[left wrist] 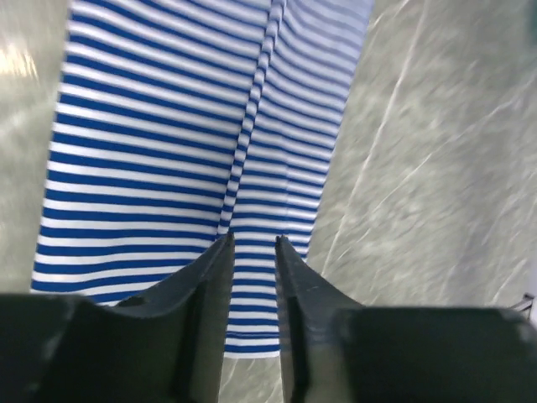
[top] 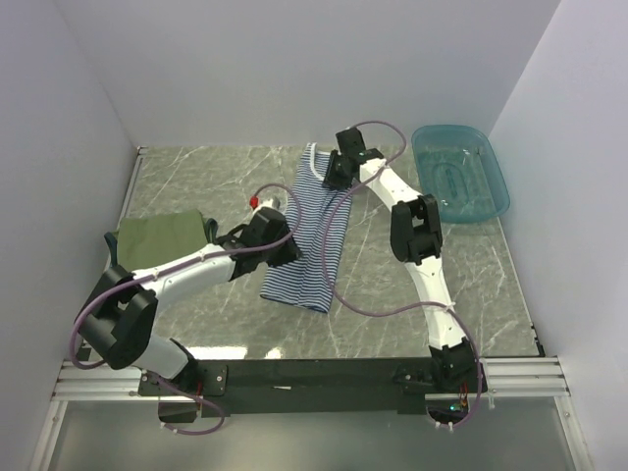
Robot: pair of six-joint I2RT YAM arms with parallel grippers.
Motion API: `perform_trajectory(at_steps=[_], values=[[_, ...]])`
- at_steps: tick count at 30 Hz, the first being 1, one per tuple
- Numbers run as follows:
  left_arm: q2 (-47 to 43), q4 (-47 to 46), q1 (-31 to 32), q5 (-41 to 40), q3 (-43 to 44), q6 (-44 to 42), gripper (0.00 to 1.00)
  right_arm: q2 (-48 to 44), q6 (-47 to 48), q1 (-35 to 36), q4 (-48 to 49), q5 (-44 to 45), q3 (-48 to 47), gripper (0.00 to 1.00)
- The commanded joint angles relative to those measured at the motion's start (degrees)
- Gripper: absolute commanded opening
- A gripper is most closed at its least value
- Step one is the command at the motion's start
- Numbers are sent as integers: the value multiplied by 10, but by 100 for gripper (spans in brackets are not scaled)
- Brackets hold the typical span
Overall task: Fold and stack the tank tops
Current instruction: Fold the tank top
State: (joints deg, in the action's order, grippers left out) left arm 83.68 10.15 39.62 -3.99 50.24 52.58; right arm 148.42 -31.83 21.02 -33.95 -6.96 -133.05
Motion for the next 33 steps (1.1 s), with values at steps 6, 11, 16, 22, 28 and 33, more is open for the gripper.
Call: perform_trajectory(at_steps=[6,11,16,22,28,33], values=[[-76,53,-57,-34,-15,-26,45,-223,47,-5,112,-10,168,60],[-134,52,-59,-51,-107,-15,55,-373,3,20,74,62,304,62],[-154,-13,-59,-37,-183,-5,63,-511,-59,78,111,106,582,62],[-163,-47,-59,-46,-235,4,64,-641,-142,190,191,118,818,62],[-133,-73,-59,-44,-242,-8,63,-691,-212,261,228,143,927,62],[-107,-86,-59,-51,-255,-6,59,-686,-244,288,252,154,957,62]])
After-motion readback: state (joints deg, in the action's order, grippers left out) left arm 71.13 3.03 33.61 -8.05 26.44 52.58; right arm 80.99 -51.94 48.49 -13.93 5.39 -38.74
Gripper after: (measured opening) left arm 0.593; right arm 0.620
